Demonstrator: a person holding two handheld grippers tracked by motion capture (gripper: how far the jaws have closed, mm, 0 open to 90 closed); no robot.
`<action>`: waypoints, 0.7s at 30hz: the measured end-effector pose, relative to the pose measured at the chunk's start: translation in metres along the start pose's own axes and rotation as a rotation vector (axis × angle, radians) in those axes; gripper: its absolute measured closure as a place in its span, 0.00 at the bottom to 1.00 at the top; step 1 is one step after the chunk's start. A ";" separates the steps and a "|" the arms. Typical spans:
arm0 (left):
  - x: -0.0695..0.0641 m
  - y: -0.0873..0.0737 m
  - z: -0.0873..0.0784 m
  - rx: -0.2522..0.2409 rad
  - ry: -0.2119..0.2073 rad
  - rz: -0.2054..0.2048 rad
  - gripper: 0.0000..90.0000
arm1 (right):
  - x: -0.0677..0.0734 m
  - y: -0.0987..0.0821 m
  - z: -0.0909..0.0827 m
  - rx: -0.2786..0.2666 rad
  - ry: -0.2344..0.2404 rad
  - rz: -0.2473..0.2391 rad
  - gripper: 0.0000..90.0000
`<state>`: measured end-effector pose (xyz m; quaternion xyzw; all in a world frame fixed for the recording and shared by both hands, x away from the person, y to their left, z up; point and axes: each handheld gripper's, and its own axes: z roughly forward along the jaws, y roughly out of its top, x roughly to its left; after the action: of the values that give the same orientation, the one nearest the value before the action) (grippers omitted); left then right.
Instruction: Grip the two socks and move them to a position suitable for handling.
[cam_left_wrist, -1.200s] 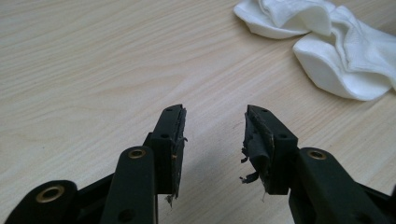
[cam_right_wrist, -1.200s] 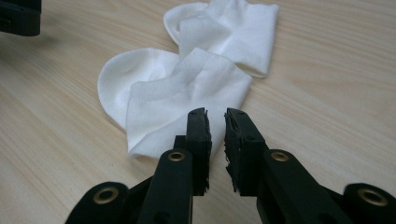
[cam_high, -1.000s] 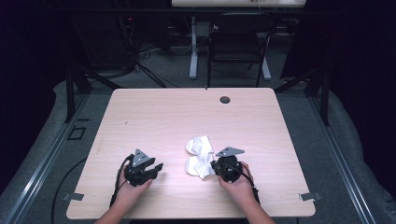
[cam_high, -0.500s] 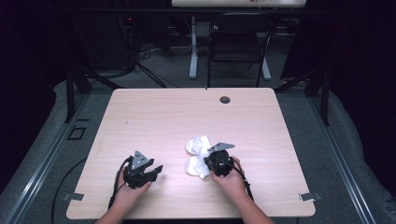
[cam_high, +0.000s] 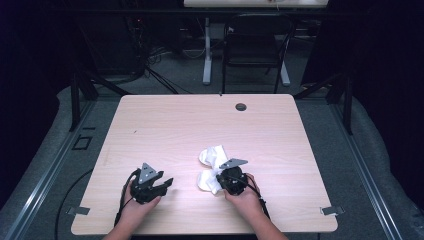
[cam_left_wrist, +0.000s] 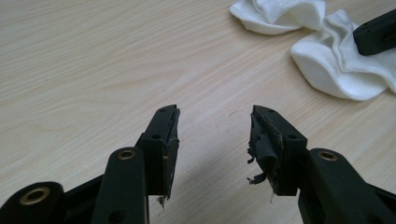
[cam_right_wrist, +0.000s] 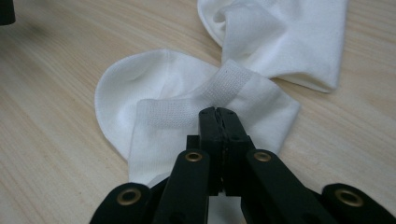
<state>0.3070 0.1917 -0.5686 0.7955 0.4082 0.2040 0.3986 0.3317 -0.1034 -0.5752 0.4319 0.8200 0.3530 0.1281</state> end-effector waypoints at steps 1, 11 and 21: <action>0.000 0.000 0.000 0.002 -0.001 0.005 0.58 | 0.001 0.000 0.000 0.003 0.007 -0.002 1.00; -0.003 0.000 0.001 -0.001 -0.013 0.005 0.58 | 0.008 -0.002 -0.001 0.012 0.045 -0.007 1.00; -0.007 0.002 0.003 -0.001 -0.025 0.018 0.58 | 0.018 -0.004 -0.002 0.015 0.071 -0.042 0.99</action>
<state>0.3053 0.1837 -0.5688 0.8015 0.3959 0.1975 0.4022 0.3171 -0.0911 -0.5753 0.4025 0.8357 0.3591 0.1029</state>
